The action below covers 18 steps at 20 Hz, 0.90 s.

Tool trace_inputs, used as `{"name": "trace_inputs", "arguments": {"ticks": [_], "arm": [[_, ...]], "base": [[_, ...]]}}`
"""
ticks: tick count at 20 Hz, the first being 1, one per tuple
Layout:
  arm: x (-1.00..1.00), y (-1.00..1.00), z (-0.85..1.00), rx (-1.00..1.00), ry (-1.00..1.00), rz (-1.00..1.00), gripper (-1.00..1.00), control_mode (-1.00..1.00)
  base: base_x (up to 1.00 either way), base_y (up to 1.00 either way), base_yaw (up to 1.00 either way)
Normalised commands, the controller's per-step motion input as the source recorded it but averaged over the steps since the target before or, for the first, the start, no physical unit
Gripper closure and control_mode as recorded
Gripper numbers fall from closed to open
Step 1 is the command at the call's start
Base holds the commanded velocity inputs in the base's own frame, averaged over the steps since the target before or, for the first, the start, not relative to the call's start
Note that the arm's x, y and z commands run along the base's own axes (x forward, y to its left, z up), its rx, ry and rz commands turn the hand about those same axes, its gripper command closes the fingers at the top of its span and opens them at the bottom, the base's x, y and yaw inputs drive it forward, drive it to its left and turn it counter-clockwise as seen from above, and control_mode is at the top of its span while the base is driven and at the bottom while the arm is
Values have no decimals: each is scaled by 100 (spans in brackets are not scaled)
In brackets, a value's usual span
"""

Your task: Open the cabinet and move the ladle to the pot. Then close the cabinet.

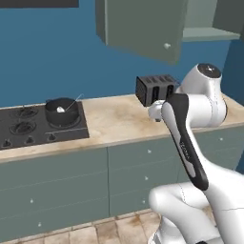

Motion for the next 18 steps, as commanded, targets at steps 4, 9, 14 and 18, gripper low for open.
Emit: {"name": "trace_inputs", "arguments": {"ticks": [4, 9, 14, 18], "arm": [[0, 0, 0, 0, 0, 0, -100, 100], [0, 0, 0, 0, 0, 0, -100, 100], [0, 0, 0, 0, 0, 0, -100, 100], [0, 0, 0, 0, 0, 0, -100, 100]], "base": [[0, -100, 0], [31, -83, 3], [60, -31, 7], [72, -11, 10]]}}
